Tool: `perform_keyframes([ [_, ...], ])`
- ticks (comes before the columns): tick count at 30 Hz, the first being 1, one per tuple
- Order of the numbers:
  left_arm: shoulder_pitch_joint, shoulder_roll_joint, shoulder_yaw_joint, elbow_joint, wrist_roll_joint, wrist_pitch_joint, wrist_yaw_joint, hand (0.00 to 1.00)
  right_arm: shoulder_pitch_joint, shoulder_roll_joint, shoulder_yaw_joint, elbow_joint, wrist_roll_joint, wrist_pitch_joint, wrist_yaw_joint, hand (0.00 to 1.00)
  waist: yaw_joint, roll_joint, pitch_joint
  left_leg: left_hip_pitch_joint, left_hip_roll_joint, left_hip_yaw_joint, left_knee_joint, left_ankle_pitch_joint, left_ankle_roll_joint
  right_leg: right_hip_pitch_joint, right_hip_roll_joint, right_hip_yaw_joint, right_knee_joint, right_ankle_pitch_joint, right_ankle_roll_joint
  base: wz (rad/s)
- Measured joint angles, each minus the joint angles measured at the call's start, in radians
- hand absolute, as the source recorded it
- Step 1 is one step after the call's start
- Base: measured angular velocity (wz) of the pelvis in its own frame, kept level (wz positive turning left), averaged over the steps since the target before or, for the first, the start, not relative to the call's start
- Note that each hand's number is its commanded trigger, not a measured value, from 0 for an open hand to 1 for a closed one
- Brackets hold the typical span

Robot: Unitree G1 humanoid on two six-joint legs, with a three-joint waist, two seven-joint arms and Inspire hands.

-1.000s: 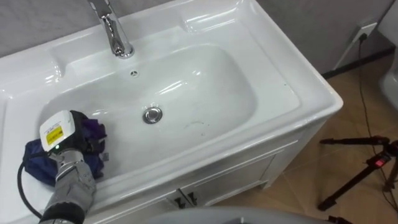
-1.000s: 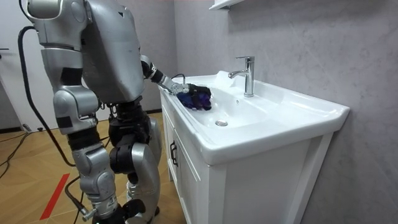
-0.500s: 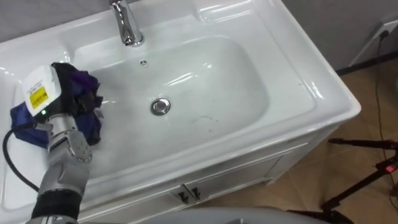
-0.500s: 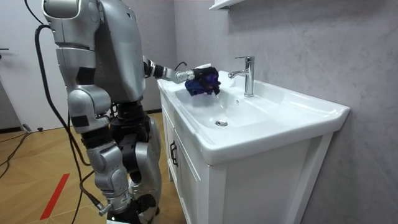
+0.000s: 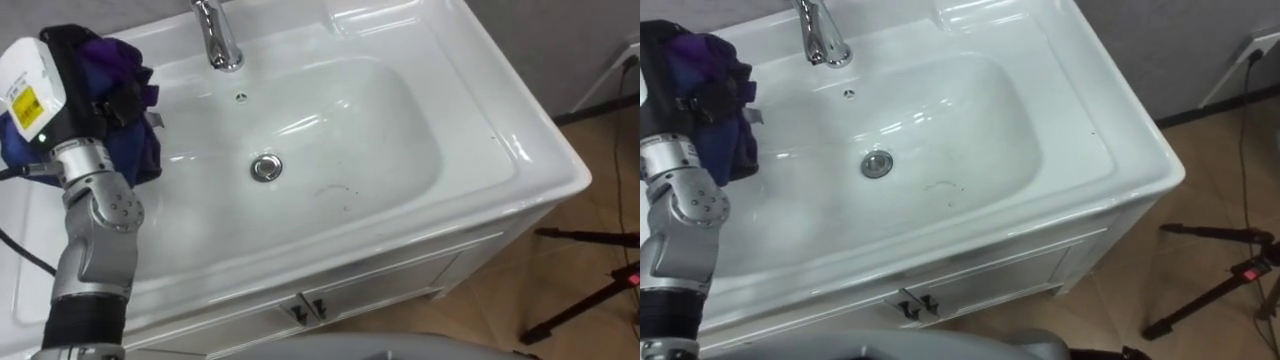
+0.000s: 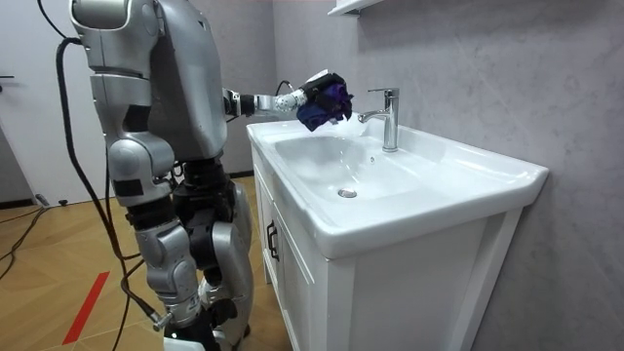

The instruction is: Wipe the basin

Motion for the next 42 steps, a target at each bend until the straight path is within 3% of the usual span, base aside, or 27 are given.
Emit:
perform_keyframes([
  [10, 0.01, 0.025, 0.089, 0.0, -0.057, -0.005, 0.002, 1.0, 0.012, -0.003, -0.001, -0.002, 0.0, -0.003, 0.002, 0.0, 0.032, 0.0, -0.0009, -0.003, -0.001, -0.003, 0.001, 0.0, 0.0, -0.002, -0.001, -0.001, 0.0, -0.001, 0.001, 0.0],
  [14, 0.069, 0.028, 0.139, 0.001, -0.092, -0.004, 0.002, 1.0, 0.029, -0.007, -0.003, -0.006, -0.007, -0.001, 0.011, 0.0, 0.053, 0.003, -0.0025, 0.004, -0.001, -0.002, 0.001, 0.0, 0.0, 0.006, -0.001, 0.002, -0.003, -0.001, 0.002, -0.02],
  [18, 0.133, 0.028, 0.143, 0.004, -0.141, 0.006, 0.008, 1.0, 0.037, -0.018, -0.002, -0.012, -0.008, 0.007, 0.025, 0.0, 0.066, 0.007, -0.0052, -0.011, -0.005, -0.005, 0.001, 0.0, 0.0, -0.001, -0.004, -0.004, -0.002, -0.003, 0.005, 0.07],
  [23, 0.144, 0.028, 0.143, 0.024, -0.154, 0.025, 0.01, 1.0, 0.042, -0.023, -0.001, -0.011, -0.003, 0.009, 0.03, 0.0, 0.085, 0.015, -0.0055, -0.014, -0.013, -0.032, 0.003, 0.0, 0.001, 0.002, -0.014, -0.025, -0.001, -0.007, 0.011, 0.14],
  [28, 0.146, 0.028, 0.143, 0.045, -0.146, 0.035, 0.014, 1.0, 0.038, -0.022, 0.001, -0.011, 0.001, 0.009, 0.021, 0.0, 0.106, 0.028, -0.0144, -0.02, -0.019, -0.034, 0.005, 0.003, 0.005, -0.009, -0.023, -0.04, 0.005, -0.009, 0.016, 0.07],
  [31, 0.147, 0.028, 0.152, 0.062, -0.143, 0.035, 0.019, 1.0, 0.039, -0.022, 0.001, -0.012, 0.0, 0.008, 0.021, 0.0, 0.112, 0.026, -0.0127, -0.016, -0.02, -0.035, 0.004, 0.004, 0.006, -0.011, -0.025, -0.039, 0.017, -0.013, 0.017, 0.0],
  [36, 0.151, 0.028, 0.152, 0.099, -0.143, 0.036, 0.044, 1.0, 0.041, -0.024, 0.0, -0.019, -0.001, 0.006, 0.02, 0.0, 0.104, 0.012, -0.0026, -0.013, -0.022, -0.036, 0.004, 0.004, 0.006, 0.002, -0.026, -0.034, 0.017, -0.017, 0.019, 0.01],
  [42, 0.159, 0.028, 0.152, 0.115, -0.143, 0.036, 0.064, 1.0, 0.063, -0.03, -0.001, -0.021, -0.009, 0.006, 0.017, 0.0, 0.09, 0.004, -0.0039, -0.012, -0.029, -0.045, 0.004, 0.004, 0.006, 0.007, -0.03, -0.032, 0.016, -0.021, 0.025, 0.04],
])
